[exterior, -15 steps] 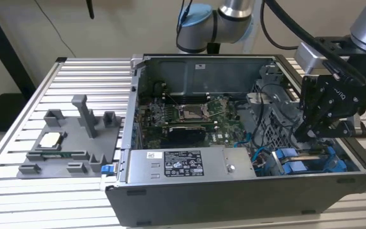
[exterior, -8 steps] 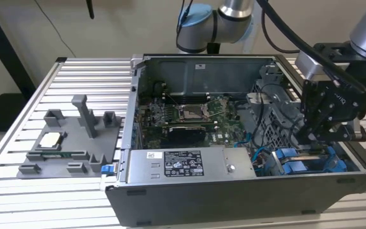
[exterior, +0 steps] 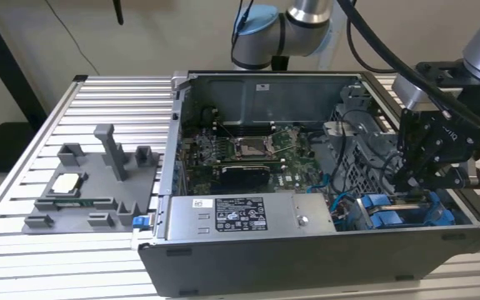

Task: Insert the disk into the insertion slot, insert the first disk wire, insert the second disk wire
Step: 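Insert the second disk wire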

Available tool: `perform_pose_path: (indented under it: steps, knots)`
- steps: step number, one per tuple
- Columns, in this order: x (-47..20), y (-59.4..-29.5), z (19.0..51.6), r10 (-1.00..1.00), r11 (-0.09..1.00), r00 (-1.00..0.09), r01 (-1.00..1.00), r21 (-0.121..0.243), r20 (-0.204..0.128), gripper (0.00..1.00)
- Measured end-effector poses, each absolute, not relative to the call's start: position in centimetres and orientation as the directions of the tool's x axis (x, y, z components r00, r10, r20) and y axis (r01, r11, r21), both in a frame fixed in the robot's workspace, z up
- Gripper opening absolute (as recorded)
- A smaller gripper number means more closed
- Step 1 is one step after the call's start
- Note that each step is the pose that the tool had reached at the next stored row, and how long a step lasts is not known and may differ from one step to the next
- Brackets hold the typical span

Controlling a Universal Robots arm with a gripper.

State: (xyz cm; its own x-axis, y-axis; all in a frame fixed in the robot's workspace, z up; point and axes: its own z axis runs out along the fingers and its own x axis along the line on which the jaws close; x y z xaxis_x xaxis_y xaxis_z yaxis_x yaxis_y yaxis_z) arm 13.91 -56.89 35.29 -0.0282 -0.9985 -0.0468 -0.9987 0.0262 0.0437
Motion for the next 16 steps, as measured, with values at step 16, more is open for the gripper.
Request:
perform_pose_path:
  steps: [16]
  knots:
    - [14.03, -56.89, 34.55, -0.999, 0.024, -0.025, -1.000, 0.008, -0.042, 0.16]
